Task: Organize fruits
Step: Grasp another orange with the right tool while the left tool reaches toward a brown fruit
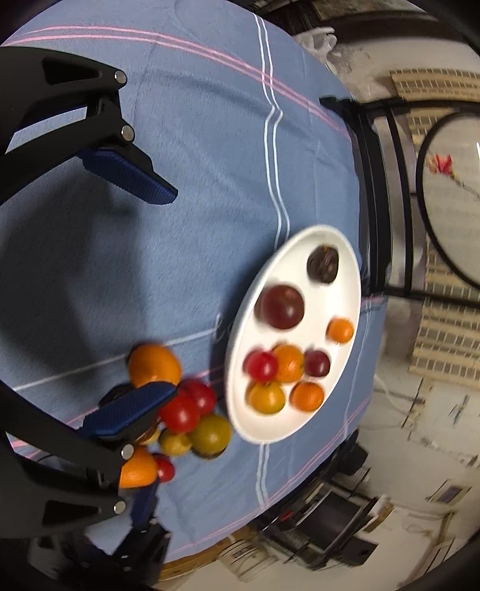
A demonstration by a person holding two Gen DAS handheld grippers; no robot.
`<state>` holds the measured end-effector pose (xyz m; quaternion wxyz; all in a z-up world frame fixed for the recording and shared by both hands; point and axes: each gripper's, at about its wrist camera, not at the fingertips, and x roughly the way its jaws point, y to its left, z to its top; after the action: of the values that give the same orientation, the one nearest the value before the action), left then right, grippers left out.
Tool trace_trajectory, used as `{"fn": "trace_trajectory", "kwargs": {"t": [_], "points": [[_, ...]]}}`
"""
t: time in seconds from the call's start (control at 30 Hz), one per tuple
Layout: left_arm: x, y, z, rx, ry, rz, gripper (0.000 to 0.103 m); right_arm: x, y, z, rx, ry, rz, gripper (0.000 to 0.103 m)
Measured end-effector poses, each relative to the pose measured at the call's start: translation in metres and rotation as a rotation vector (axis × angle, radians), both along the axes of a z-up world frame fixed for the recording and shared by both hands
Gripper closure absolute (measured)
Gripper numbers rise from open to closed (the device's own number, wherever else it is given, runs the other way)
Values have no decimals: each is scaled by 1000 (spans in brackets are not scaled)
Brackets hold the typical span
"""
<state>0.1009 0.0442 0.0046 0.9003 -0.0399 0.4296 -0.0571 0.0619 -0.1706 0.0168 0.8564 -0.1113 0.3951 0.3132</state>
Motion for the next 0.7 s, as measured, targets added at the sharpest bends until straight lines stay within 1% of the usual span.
{"fn": "trace_trajectory", "kwargs": {"t": [0.17, 0.27, 0.33, 0.43, 0.47, 0.53, 0.6, 0.63, 0.67, 0.7], "points": [[-11, -20, 3, 23, -18, -78, 8, 10, -19, 11, 85, 7, -55, 60], [-20, -36, -1, 15, 7, -143, 8, 22, -40, 14, 138, 28, -159, 60], [-26, -45, -2, 19, 7, -175, 8, 29, -51, 11, 158, 52, -218, 60], [-31, -55, -7, 11, 22, -204, 9, 36, -57, 6, 171, 81, -262, 60], [-31, -56, -8, -2, 31, -208, 17, 36, -57, 6, 175, 84, -263, 60], [-28, -58, -14, -25, 60, -214, 26, 35, -56, 7, 188, 82, -256, 60], [-27, -61, -19, -15, 74, -211, 28, 33, -56, 9, 203, 71, -254, 60], [-27, -63, -20, -10, 79, -214, 32, 32, -57, 10, 205, 69, -252, 60], [-26, -65, -22, -17, 88, -226, 40, 32, -57, 10, 206, 71, -251, 60], [-24, -68, -25, -38, 107, -241, 44, 31, -56, 10, 205, 73, -249, 60]]}}
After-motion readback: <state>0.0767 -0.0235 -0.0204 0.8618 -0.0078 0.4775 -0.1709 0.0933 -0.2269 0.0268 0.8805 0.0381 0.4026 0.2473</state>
